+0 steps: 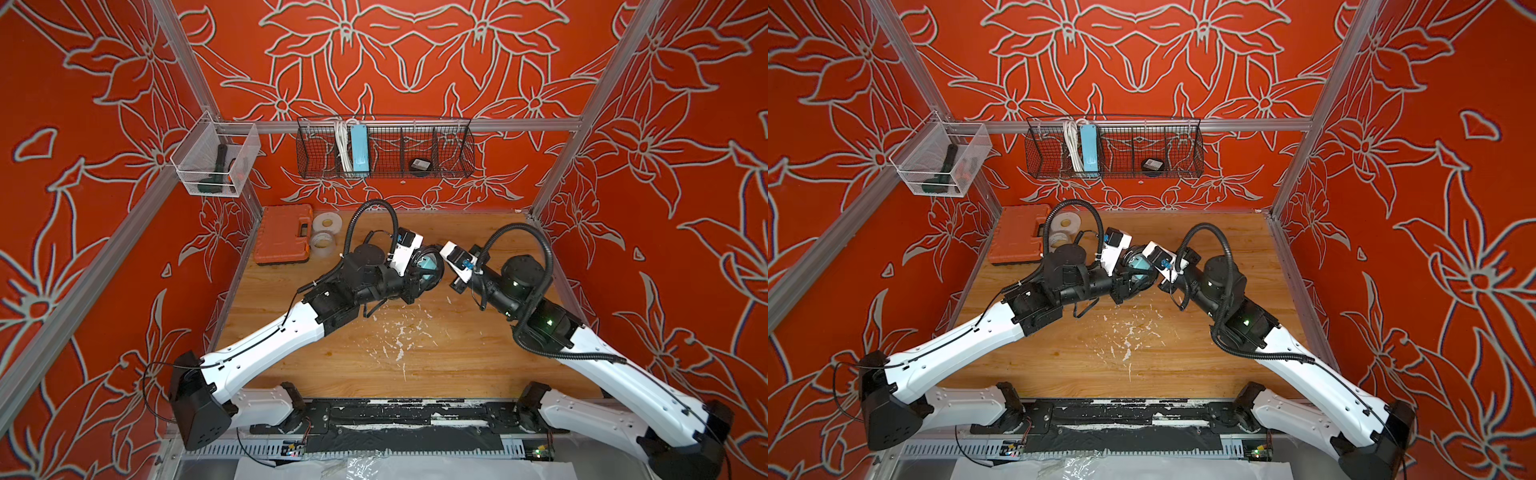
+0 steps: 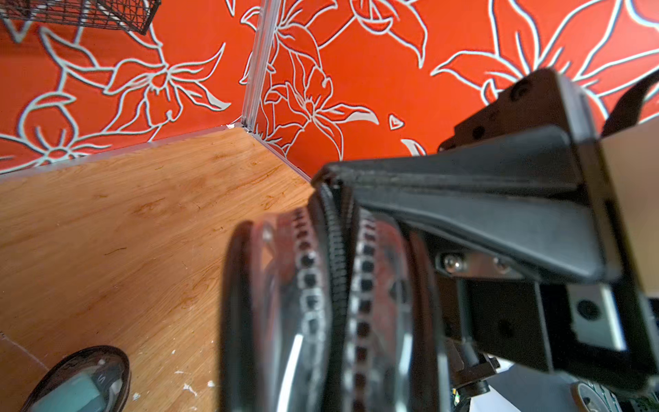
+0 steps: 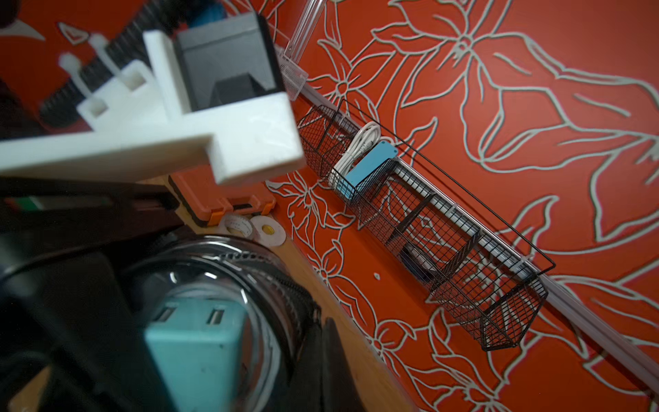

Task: Pack away charging kits
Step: Zip the zipper on the storage bag.

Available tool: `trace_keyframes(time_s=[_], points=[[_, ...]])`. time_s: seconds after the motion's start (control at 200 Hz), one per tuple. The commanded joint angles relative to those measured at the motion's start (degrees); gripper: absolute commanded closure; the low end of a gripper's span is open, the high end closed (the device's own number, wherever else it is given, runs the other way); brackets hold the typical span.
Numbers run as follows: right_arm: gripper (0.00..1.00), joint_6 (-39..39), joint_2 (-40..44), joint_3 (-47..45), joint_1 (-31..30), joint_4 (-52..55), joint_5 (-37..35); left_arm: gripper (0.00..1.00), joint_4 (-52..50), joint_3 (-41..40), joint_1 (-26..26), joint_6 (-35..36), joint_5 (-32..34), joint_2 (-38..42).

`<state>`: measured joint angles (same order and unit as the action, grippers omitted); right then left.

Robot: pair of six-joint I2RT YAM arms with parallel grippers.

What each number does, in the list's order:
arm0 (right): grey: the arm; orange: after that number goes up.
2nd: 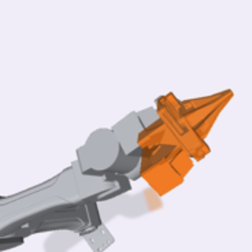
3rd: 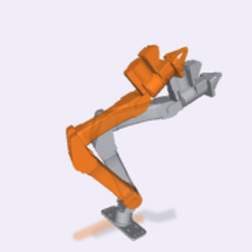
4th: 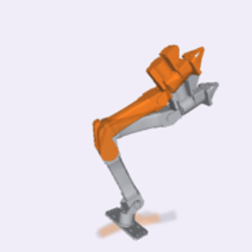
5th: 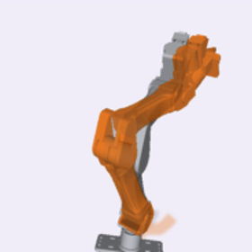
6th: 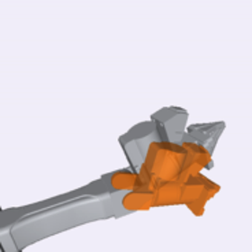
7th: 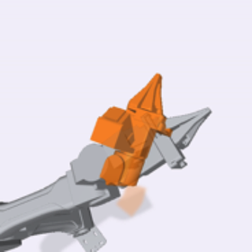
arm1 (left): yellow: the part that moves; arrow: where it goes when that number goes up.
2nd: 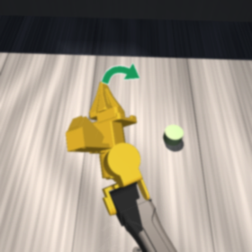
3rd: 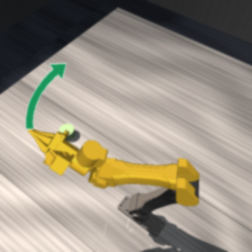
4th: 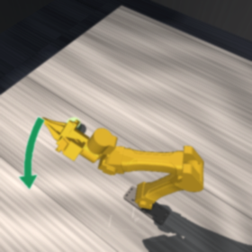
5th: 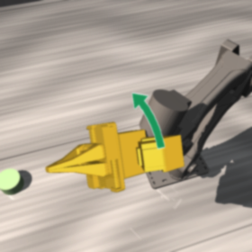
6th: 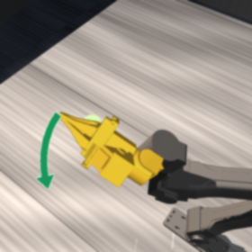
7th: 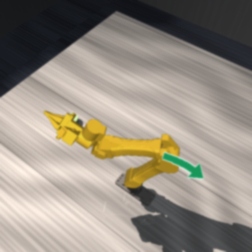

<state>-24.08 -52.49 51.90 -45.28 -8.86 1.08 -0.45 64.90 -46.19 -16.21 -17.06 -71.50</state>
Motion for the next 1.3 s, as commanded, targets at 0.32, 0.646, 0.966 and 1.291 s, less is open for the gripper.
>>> trace_keyframes(time_s=[0.32, 0.646, 0.966, 1.291], points=[[1.0, 13.99, 8.19, -3.22, 1.61, -9.99, 1.27, 0.32, -3.41, 6.35, 0.02, 0.09, -10.78, -7.34], [1.0, 23.83, 6.53, 1.39, 3.45, -2.74, 8.14, 0.03, 27.41, -12.28, 1.19, -5.69, -10.44, 5.04], [1.0, 41.33, 5.16, -3.18, 3.53, -17.66, 9.83, 0.01, 69.87, -32.82, 1.2, -9.2, 4.55, 12.61], [1.0, 44.58, 2.52, -2.43, 3.48, -26.1, 18.08, 0.01, 76.65, -28.78, 2.98, -16.56, 0.31, 5.1]])
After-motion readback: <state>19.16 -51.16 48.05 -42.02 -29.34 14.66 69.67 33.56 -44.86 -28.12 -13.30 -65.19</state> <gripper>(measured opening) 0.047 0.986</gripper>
